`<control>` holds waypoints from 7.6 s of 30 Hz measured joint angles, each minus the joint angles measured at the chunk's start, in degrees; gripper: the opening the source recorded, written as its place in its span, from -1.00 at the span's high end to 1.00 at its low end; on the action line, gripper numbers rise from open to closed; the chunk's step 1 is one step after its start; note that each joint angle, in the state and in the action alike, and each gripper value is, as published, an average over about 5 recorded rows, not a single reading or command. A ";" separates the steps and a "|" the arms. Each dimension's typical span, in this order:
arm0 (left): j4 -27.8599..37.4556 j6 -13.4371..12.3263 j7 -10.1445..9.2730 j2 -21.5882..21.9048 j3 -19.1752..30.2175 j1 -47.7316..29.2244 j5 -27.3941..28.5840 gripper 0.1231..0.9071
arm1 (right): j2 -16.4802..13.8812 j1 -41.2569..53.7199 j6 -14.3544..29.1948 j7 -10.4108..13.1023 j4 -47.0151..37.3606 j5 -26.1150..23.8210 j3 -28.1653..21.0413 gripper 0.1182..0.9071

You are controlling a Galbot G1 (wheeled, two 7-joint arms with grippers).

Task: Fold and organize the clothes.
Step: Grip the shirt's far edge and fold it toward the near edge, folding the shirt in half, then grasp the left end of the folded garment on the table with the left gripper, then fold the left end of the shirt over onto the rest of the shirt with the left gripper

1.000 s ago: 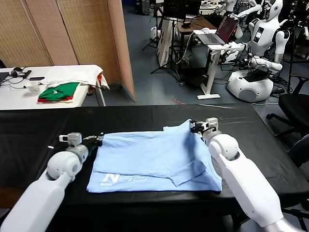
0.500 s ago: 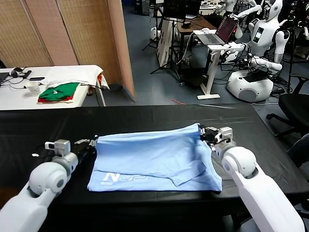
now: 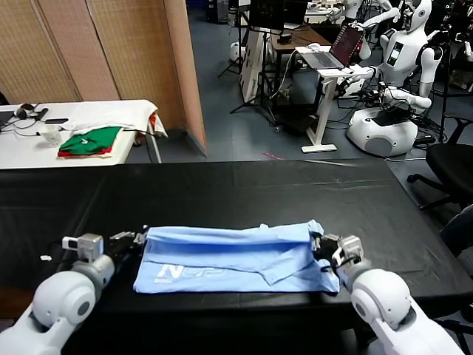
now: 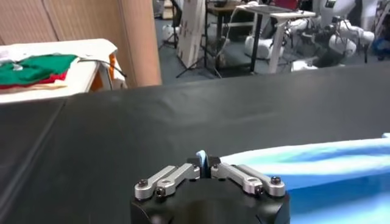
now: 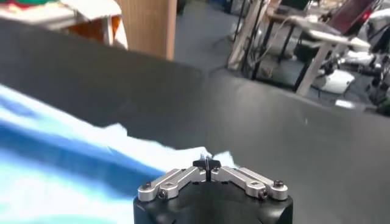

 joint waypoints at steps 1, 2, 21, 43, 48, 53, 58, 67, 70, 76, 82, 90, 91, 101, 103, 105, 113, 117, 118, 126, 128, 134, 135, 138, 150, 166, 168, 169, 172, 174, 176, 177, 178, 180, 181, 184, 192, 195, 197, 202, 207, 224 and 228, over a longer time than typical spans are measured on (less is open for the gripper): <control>0.04 -0.02 0.04 -0.24 -0.13 0.60 0.33 0.78 | 0.01 -0.18 -0.01 -0.01 0.00 -0.01 -0.01 0.94; 0.10 -0.03 0.07 -0.50 -0.26 1.21 0.63 0.78 | 0.04 -0.30 -0.02 -0.01 -0.01 -0.04 -0.04 0.94; -4.45 0.03 -2.94 -6.92 -2.02 8.92 4.69 -0.17 | 0.67 -3.99 1.24 -1.06 4.21 1.77 3.48 -0.58; 3.50 -3.39 -0.18 -9.82 -1.21 -2.60 0.01 -1.00 | 12.03 6.37 8.84 2.46 -11.13 0.63 4.78 -1.00; 7.85 -3.28 0.38 -10.23 0.38 -5.02 0.16 -1.00 | 12.70 7.40 8.94 2.55 -13.97 0.79 4.12 -0.97; 9.59 -3.00 0.73 -10.30 1.25 -5.50 0.35 -0.95 | 13.23 8.16 8.93 2.54 -15.77 0.81 3.61 -0.73; 9.97 -2.81 0.86 -10.11 1.55 -5.26 0.33 -0.48 | 13.90 8.53 8.94 2.49 -16.96 0.66 3.44 -0.42; 11.70 -2.10 1.19 -10.10 2.21 -6.01 -1.03 0.65 | 14.23 8.79 9.24 2.66 -17.70 0.09 3.24 -0.29; 12.10 -2.06 1.38 -10.37 2.83 -6.62 -0.85 0.76 | 14.54 9.08 10.19 3.87 -18.09 -0.42 3.22 0.03; 13.63 -5.38 2.31 -10.81 4.82 -8.52 5.47 0.95 | 15.33 9.89 12.48 6.62 -19.33 -0.81 3.48 0.85; 15.71 -7.59 2.77 -11.42 6.64 -10.95 11.54 0.94 | 15.08 10.76 14.89 3.37 -20.58 -0.09 3.35 0.87; 16.82 -8.43 3.27 -11.94 6.59 -11.74 12.77 0.93 | 14.09 10.24 17.05 -2.42 -19.81 0.63 3.31 0.33; 16.81 -8.76 3.64 -12.04 6.44 -11.66 13.08 0.92 | 13.98 10.00 17.52 -3.00 -19.48 0.54 3.43 0.19; 15.11 -10.47 5.14 -11.55 3.85 -9.81 14.30 -0.43 | 12.34 6.06 17.87 -3.81 -12.82 0.16 5.29 -0.98; 13.98 -9.21 4.44 -10.86 3.01 -8.81 11.55 -0.73 | 11.97 4.96 17.51 -3.47 -11.03 0.04 5.82 -0.99; 12.54 -8.16 3.71 -10.37 1.99 -7.40 8.24 -0.91 | 11.65 3.91 17.25 -3.16 -9.39 0.04 6.31 -1.00; 7.22 -7.71 3.47 -11.80 -1.55 -0.63 3.61 -1.00 | 10.66 1.00 17.01 -2.67 -4.74 0.14 7.99 -1.00; 7.02 -8.05 3.65 -13.26 -1.69 0.95 4.75 -1.00 | 10.53 0.54 16.97 -2.51 -3.56 0.14 8.31 -1.00; 7.03 -8.13 3.67 -13.54 -1.69 1.20 4.99 -1.00 | 10.54 0.45 16.96 -2.48 -3.32 0.14 8.32 -1.00; 7.41 -8.76 4.08 -14.49 -1.74 2.45 6.02 -0.96 | 10.97 0.28 17.03 -2.30 -2.85 -0.27 7.92 -1.00; 7.24 -8.96 4.28 -14.87 -1.62 2.83 6.98 -0.92 | 11.08 0.30 17.07 -2.30 -2.77 -0.42 7.83 -1.00; 7.19 -9.77 5.14 -16.17 -0.55 3.37 10.75 -0.72 | 11.19 0.47 17.11 -2.32 -2.52 -0.92 7.66 -1.00; 7.21 -9.81 5.23 -16.31 -0.42 3.33 10.92 -0.66 | 11.20 0.49 17.12 -2.34 -2.46 -1.00 7.65 -1.00; 7.38 -9.75 5.37 -16.54 -0.16 3.03 10.27 -0.39 | 11.31 0.60 17.14 -2.40 -2.32 -1.28 7.61 -1.00; 8.11 -7.84 4.88 -16.04 -0.35 1.53 4.34 0.87 | 11.89 1.08 17.18 -2.42 -2.25 -2.56 7.02 -1.00; 7.71 -13.36 8.34 -5.71 -9.34 7.77 24.43 0.86 | 12.39 0.90 18.07 -2.21 -3.18 -2.98 7.57 -1.00; 7.74 -13.68 8.28 -4.32 -11.20 8.87 24.74 0.86 | 12.59 0.72 18.67 -2.32 -3.07 -3.18 7.58 -1.00; 7.61 -13.70 8.18 -3.97 -11.84 9.22 24.82 0.86 | 12.64 0.56 19.10 -2.44 -2.97 -3.23 7.61 -1.00; 6.55 -13.46 7.61 -3.99 -12.56 9.51 24.73 0.86 | 12.69 -0.25 21.35 -3.25 -2.52 -3.56 8.08 -1.00; 5.39 -12.97 7.01 -4.71 -12.22 9.29 24.13 0.86 | 12.69 -1.05 23.13 -3.95 -2.19 -3.84 8.69 -1.00; 3.91 -12.21 6.30 -5.92 -11.32 8.83 22.92 0.86 | 12.68 -2.07 24.52 -4.45 -1.90 -4.11 9.45 -1.00; 3.04 -11.67 5.88 -6.67 -10.66 8.52 22.01 0.86 | 12.71 -2.64 24.99 -4.59 -1.81 -4.31 9.87 -1.00; 2.11 -11.11 5.43 -7.48 -9.88 8.16 20.98 0.86 | 12.77 -3.23 25.34 -4.66 -1.76 -4.60 10.33 -1.00; 0.16 -9.82 4.34 -9.21 -8.01 7.32 18.37 0.86 | 13.00 -4.43 25.76 -4.69 -1.74 -5.38 11.30 -1.00; -0.87 -9.12 3.70 -10.13 -6.91 6.83 16.79 0.86 | 13.15 -4.97 25.89 -4.68 -1.74 -5.77 11.76 -1.00; -3.74 -7.54 2.02 -12.91 -3.09 5.18 11.86 0.86 | 13.54 -6.42 26.06 -4.63 -1.64 -6.76 13.11 -1.00; -6.43 -6.35 -0.04 -18.48 8.45 -0.64 3.49 0.86 | 14.88 -9.65 26.10 -4.53 -0.39 -8.37 16.18 -1.00; -5.86 -6.31 -0.27 -20.17 12.24 -3.65 2.01 0.86 | 15.57 -10.89 26.08 -4.54 0.04 -8.66 16.99 -1.00; -5.12 -6.52 -0.10 -21.30 14.40 -5.56 1.86 0.86 | 16.06 -11.75 26.04 -4.54 0.40 -8.68 17.50 -1.00; -2.25 -7.14 1.03 -23.87 18.57 -9.28 3.05 0.86 | 16.95 -13.74 26.01 -4.55 1.39 -8.69 18.73 -1.00; 0.23 -7.46 1.76 -24.74 21.13 -10.46 4.30 0.86 | 17.46 -14.52 26.02 -4.55 1.81 -8.75 19.37 -1.00; 5.57 -10.01 3.53 -28.37 24.18 -10.45 11.19 0.53 | 15.51 -13.32 26.37 -6.89 0.91 -8.99 16.42 -1.00; 5.19 -10.20 3.64 -30.47 25.42 -9.71 10.87 -0.09 | 13.82 -12.77 26.37 -7.85 0.87 -8.46 13.91 -1.00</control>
